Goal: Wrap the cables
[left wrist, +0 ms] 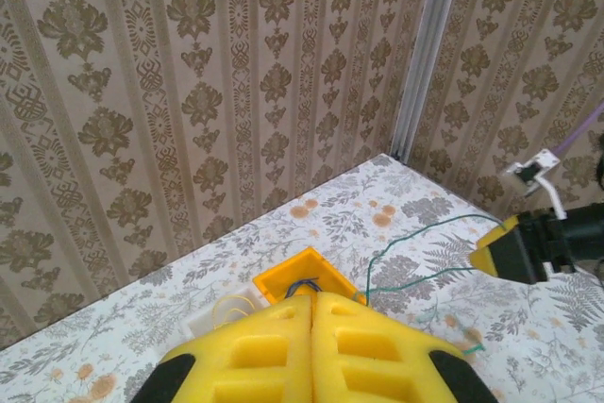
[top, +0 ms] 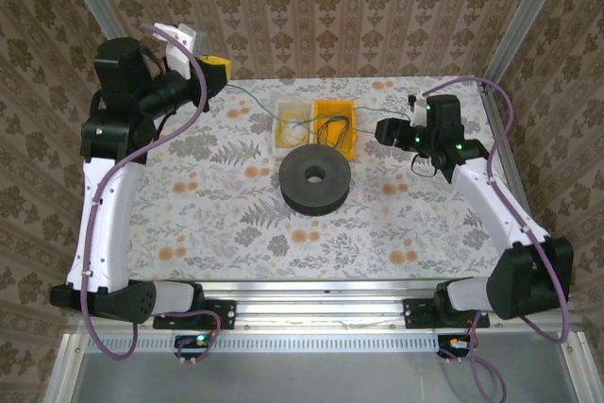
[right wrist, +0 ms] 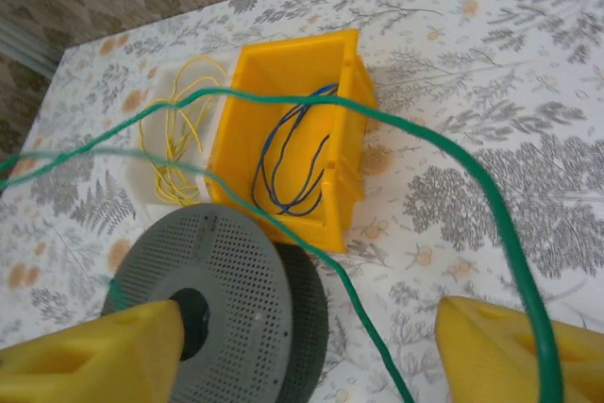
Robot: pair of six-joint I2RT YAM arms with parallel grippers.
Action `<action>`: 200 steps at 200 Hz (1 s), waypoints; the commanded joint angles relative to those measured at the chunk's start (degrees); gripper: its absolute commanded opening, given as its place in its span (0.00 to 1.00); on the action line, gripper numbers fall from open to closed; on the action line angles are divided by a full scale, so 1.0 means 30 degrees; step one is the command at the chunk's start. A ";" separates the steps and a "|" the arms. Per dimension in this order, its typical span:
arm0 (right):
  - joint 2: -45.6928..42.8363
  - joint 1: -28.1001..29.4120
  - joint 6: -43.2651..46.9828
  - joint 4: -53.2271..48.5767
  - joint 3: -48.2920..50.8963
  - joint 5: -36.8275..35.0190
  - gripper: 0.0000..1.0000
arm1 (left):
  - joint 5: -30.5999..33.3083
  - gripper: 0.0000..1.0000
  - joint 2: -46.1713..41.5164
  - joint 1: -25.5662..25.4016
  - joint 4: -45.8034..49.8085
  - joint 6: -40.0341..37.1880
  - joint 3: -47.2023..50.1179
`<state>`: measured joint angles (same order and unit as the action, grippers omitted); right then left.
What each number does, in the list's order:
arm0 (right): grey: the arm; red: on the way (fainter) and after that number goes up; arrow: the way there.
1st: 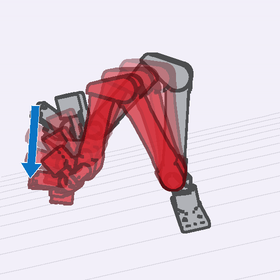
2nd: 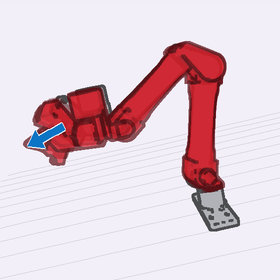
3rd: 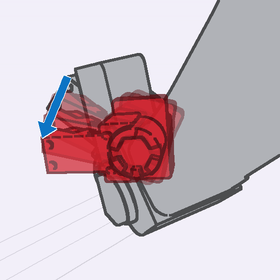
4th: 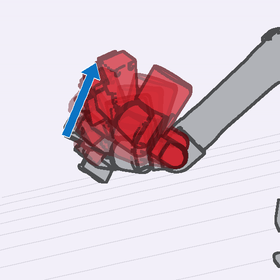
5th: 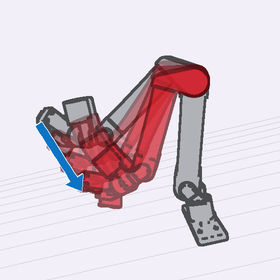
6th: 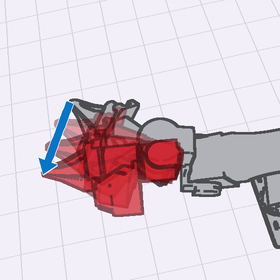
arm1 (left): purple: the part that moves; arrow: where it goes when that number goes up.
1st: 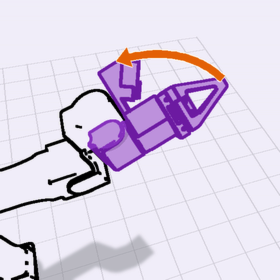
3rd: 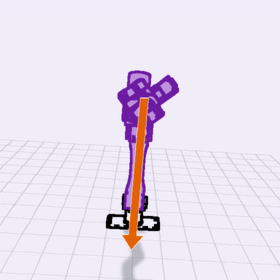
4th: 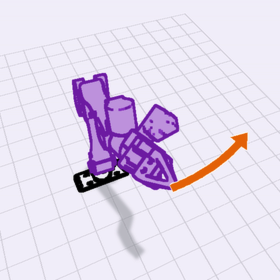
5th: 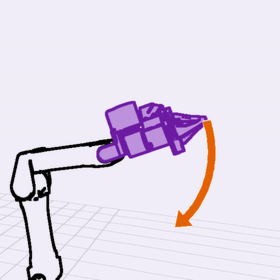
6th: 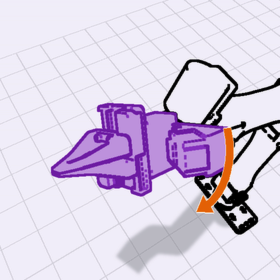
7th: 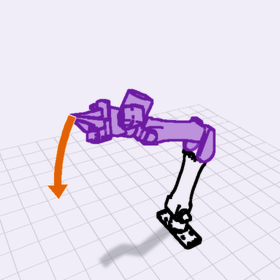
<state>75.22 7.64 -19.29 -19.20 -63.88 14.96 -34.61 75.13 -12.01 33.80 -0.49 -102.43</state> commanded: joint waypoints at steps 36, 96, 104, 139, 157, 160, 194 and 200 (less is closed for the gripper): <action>-0.3591 -0.0161 0.1216 -0.3311 0.0282 0.0866 1.00 | 0.0294 0.00 -0.0470 -0.0157 -0.0222 -0.0271 -0.0393; -0.4842 0.0032 -0.1019 -0.1012 0.2234 0.8044 1.00 | 0.0411 0.00 0.0125 -0.0157 -0.0793 -0.0141 -0.0507; -0.4628 0.0046 -0.0454 -0.2115 0.1851 0.6819 1.00 | 0.0326 0.00 0.0205 -0.0157 -0.1086 0.0009 -0.0406; -0.1789 0.0850 0.0685 -0.5700 0.0210 -0.2593 1.00 | 0.0293 0.00 0.0639 -0.0303 -0.1610 0.0080 -0.0422; -0.0426 0.1302 0.0835 -0.6015 -0.0223 -0.4390 1.00 | 0.0347 0.00 0.0795 -0.0303 -0.1478 -0.0125 -0.0546; -0.0386 0.1355 0.0896 -0.5794 -0.0118 -0.4125 1.00 | 0.0393 0.00 0.0810 -0.0303 -0.1482 -0.0172 -0.0544; -0.0934 0.1725 0.0348 -0.1225 0.1503 -0.0155 1.00 | 0.0332 0.00 0.0538 -0.0383 -0.1926 0.0153 -0.0284; -0.0646 0.1920 0.0435 -0.1874 0.0980 -0.1131 1.00 | 0.0280 0.00 0.0438 -0.0406 -0.2072 0.0240 -0.0160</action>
<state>73.89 11.84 -18.17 -28.71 -59.83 12.97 -33.12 77.84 -12.69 30.57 -0.64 -102.50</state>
